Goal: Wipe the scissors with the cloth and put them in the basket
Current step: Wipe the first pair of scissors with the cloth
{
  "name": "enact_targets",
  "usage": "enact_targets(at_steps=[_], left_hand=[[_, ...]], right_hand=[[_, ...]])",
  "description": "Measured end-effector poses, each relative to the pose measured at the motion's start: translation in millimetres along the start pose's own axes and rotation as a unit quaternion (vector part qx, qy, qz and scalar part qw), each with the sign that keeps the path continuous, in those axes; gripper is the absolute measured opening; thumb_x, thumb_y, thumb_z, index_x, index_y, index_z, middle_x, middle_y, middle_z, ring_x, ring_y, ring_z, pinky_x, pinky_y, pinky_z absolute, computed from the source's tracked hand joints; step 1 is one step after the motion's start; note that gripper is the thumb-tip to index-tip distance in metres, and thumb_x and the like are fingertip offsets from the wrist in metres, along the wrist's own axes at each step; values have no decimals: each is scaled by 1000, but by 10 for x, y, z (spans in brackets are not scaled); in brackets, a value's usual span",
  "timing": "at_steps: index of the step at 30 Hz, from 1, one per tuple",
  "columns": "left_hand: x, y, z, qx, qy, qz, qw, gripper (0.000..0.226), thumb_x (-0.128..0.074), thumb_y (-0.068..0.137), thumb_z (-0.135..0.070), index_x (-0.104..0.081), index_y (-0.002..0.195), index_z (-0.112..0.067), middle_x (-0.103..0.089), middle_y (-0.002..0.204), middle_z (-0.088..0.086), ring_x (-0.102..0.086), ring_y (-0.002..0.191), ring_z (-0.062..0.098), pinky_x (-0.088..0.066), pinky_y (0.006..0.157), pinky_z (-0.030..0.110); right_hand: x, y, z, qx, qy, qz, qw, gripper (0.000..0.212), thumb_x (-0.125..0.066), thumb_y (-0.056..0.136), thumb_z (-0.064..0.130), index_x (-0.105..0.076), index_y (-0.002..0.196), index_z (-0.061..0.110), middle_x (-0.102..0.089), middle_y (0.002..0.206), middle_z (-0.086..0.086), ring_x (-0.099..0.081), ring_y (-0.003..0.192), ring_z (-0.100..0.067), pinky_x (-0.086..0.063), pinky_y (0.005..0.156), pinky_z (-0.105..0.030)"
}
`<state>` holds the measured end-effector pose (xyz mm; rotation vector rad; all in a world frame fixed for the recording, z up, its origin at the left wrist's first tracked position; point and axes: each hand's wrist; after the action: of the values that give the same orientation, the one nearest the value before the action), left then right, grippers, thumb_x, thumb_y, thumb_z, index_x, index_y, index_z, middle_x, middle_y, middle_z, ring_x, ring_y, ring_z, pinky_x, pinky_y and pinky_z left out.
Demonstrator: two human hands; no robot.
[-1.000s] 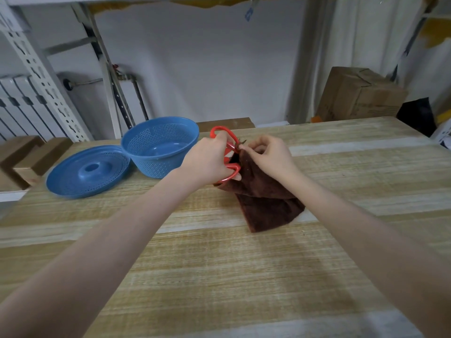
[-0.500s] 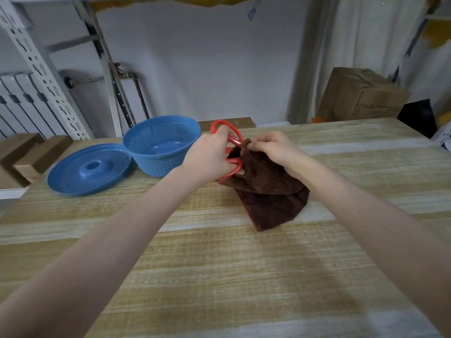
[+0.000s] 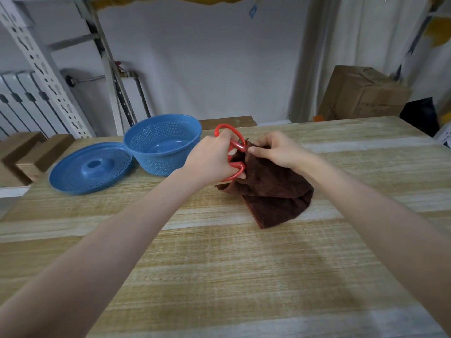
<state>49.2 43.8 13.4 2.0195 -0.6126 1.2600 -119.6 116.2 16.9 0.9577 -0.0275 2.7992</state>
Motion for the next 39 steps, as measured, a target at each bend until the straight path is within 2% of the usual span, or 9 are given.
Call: enact_targets(at_steps=[4,9,13,20,24,26,29,33,39], left_hand=[[-42,2,-6,-4,4,-1,1000,74,-83,61,-47,-49,120,-17,-68,99,-3,-65,90,19,-56,75,41],[-8,22,-37,-17,-9,-14,1000,66,-82,62,-43,-53,117,-20,-69,107,-7,-65,101,17,-55,80,39],[-15,20,-22,-22,-24,-20,999,66,-84,61,-45,-54,115,-21,-69,107,-10,-65,102,15,-55,82,37],[39,26,4,-8,-42,-28,999,64,-85,63,-45,-53,113,-21,-66,102,-12,-59,88,6,-51,77,27],[82,23,32,-8,-25,-28,999,64,-84,64,-44,-54,114,-19,-66,102,-12,-57,82,10,-49,72,29],[64,25,30,-12,-14,-24,1000,59,-79,66,-41,-54,114,-19,-68,104,-8,-65,89,16,-53,75,33],[39,-16,26,-7,-28,-23,999,59,-66,62,-47,-54,113,-19,-69,107,-9,-66,103,15,-54,83,35],[37,-34,31,-4,-41,-28,999,61,-70,65,-50,-55,113,-17,-69,105,-7,-66,103,17,-55,83,38],[31,-65,64,-6,-25,-10,1000,74,-71,60,-61,-55,115,-15,-70,103,-5,-67,94,16,-56,79,37]], right_hand=[[39,-7,24,-8,-19,27,999,17,-64,93,26,-73,89,13,-70,84,7,-62,83,-9,-47,85,-29],[-36,-19,65,16,-25,-11,999,20,-60,95,23,-67,77,18,-63,72,7,-56,69,-6,-40,62,-14],[-26,-54,45,19,29,-18,999,21,-58,96,16,-68,78,19,-64,72,10,-56,66,2,-39,58,-4],[-8,-31,-79,-84,224,-104,965,15,-61,94,19,-70,82,17,-71,83,-2,-67,83,-20,-51,80,-30],[25,-51,-114,-13,126,-53,991,17,-59,96,24,-71,83,22,-70,79,10,-66,79,-6,-50,76,-22],[25,-49,-60,37,29,-13,999,14,-61,95,22,-72,87,17,-66,76,16,-60,70,8,-44,69,-11],[40,-42,-14,67,-49,19,996,12,-62,94,23,-69,88,16,-64,79,16,-57,72,6,-41,66,-9],[23,-22,-28,77,-75,7,994,21,-56,98,23,-69,98,7,-68,91,2,-59,84,-11,-42,73,-22],[176,-38,-156,26,-42,38,998,17,-55,98,23,-66,85,24,-64,79,15,-58,73,2,-42,66,-13]])
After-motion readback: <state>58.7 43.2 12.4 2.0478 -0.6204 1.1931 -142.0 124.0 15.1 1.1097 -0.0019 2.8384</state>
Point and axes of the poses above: each hand's wrist, its own y-axis towards the middle knuckle, its own x-axis out of the back of the hand, z = x × y
